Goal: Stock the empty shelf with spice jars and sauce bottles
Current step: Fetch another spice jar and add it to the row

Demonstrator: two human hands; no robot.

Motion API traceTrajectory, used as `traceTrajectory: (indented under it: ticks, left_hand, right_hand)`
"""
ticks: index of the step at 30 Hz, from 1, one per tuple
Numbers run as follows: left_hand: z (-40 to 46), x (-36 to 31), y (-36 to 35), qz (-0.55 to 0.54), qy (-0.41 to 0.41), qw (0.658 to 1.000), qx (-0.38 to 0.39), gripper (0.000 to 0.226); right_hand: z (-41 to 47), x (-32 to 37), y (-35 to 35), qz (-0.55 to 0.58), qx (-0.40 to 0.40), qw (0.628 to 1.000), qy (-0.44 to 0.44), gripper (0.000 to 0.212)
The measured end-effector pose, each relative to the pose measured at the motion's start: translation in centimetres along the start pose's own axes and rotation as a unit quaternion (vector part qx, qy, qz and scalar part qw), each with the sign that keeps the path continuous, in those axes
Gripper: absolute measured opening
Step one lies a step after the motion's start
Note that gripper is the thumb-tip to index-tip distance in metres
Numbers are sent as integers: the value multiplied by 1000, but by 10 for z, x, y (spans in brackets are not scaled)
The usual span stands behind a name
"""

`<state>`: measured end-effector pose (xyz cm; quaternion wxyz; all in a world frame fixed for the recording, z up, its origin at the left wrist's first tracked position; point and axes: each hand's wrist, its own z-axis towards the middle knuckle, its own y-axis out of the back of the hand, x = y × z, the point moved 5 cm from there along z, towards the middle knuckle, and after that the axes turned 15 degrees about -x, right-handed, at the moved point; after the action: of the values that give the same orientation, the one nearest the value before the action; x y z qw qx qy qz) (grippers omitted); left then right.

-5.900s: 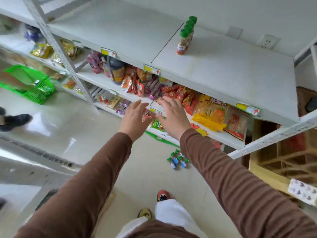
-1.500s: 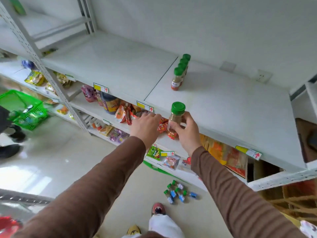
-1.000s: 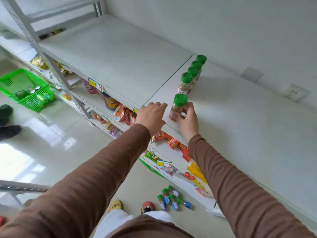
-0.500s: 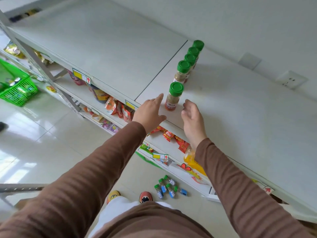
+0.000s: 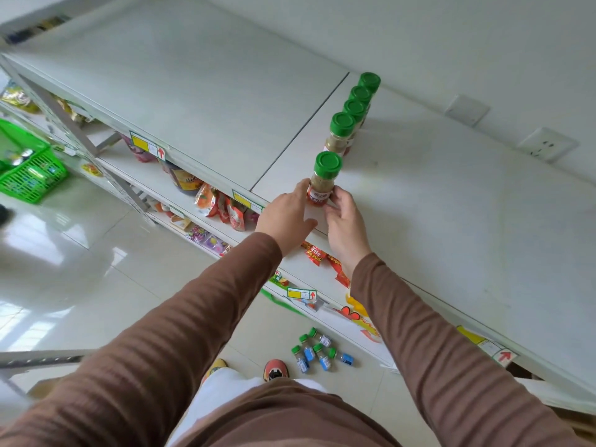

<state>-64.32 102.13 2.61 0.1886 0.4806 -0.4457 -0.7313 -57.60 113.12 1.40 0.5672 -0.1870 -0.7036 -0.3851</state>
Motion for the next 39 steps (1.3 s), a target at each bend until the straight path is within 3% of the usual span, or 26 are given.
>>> traceTrajectory:
  ticks: [18,29,39]
  left_hand:
    - [58,-2,0,-25,11,999,21,75]
    - [56,-2,1,-3,15,999,42,91]
    - [-28,20,47,27,-16,999,-19,81]
  right_hand:
    - [39,13,-16,-6,-26,1000,-1,45]
    - [37,15,-10,-29,6,999,-15,48]
    - [-37,37,4,-162,53,981,94,52]
